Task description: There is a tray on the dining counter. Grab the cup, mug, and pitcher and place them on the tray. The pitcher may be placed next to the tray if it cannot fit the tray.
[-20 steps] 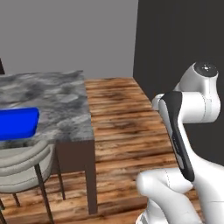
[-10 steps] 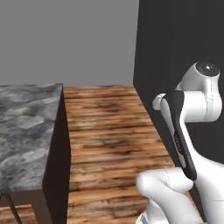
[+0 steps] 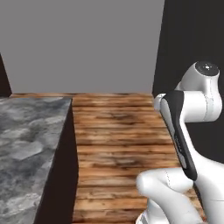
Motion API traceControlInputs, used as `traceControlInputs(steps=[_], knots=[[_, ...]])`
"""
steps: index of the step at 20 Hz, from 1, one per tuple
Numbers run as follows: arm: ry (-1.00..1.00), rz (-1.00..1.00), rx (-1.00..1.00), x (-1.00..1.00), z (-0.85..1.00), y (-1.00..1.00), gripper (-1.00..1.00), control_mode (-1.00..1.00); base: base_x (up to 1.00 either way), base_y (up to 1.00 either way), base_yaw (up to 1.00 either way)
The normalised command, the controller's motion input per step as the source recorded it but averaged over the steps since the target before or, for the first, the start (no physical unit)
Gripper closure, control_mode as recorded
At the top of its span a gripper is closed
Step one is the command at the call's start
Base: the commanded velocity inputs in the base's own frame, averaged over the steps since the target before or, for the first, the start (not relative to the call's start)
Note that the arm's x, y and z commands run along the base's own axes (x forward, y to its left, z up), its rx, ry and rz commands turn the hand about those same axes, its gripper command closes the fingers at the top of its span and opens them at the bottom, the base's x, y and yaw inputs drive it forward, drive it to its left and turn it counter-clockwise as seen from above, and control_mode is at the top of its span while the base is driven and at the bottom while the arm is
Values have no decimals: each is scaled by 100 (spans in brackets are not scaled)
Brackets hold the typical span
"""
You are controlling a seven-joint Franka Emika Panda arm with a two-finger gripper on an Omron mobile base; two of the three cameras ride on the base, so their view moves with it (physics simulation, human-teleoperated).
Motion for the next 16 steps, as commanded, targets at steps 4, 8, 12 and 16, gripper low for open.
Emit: traceControlInputs(steps=[4,8,12,16], knots=[[0,0,0,0,0,0,-100,100,100,-80,18],[0,0,0,0,0,0,-100,100,100,-100,13],[0,0,0,0,0,0,-100,100,100,-89,17],[0,0,0,0,0,0,-100,100,100,-53,42]])
